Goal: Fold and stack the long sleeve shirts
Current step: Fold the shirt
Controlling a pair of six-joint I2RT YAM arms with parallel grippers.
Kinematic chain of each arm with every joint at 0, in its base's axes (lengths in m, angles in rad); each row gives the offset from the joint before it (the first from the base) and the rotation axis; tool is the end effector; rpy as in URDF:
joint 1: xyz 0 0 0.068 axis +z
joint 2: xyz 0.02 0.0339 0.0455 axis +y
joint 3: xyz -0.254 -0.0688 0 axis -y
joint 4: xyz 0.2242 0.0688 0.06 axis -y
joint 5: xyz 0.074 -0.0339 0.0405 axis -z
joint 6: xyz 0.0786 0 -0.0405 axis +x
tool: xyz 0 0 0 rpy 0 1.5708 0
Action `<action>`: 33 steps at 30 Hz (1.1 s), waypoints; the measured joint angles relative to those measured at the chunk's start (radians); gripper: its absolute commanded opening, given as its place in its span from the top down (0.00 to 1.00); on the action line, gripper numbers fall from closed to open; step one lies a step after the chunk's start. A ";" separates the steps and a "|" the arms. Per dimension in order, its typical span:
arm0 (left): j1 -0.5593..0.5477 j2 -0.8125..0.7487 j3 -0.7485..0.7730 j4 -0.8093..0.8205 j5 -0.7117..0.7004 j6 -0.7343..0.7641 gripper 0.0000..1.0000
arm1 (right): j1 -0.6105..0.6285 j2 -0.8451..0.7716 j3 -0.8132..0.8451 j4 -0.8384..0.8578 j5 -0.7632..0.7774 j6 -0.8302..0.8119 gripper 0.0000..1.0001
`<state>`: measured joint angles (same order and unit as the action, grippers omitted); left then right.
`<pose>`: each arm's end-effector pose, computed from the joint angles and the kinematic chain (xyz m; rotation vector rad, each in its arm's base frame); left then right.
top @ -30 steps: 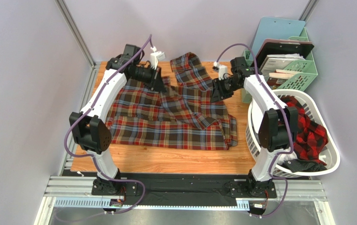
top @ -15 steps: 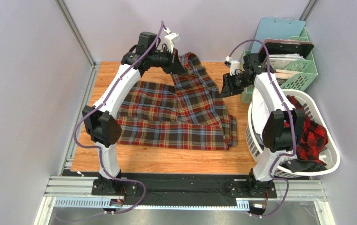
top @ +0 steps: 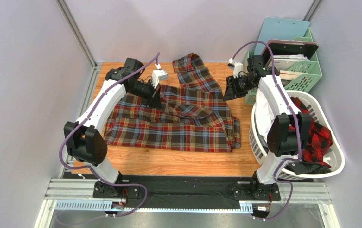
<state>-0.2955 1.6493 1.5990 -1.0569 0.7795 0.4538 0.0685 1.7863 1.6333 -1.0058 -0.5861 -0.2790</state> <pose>0.2948 -0.1475 0.2992 1.1233 2.2043 -0.9624 0.3571 0.0681 0.2589 -0.6076 2.5186 0.7191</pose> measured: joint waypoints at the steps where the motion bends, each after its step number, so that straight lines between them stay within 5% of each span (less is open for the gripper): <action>1: 0.011 0.002 -0.018 -0.019 -0.008 0.034 1.00 | 0.000 0.000 0.000 0.000 0.000 0.000 0.62; 21: 0.140 -0.009 -0.189 -0.108 -0.173 0.647 1.00 | 0.000 -0.011 -0.079 -0.005 0.001 -0.005 0.63; 33: 0.272 -0.045 -0.319 -0.112 -0.246 0.850 1.00 | 0.009 -0.031 -0.164 -0.018 0.002 -0.016 0.67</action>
<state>-0.0231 1.6047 1.2797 -1.1690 0.5335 1.3037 0.0776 1.7550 1.4696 -1.0233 -0.5842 -0.2951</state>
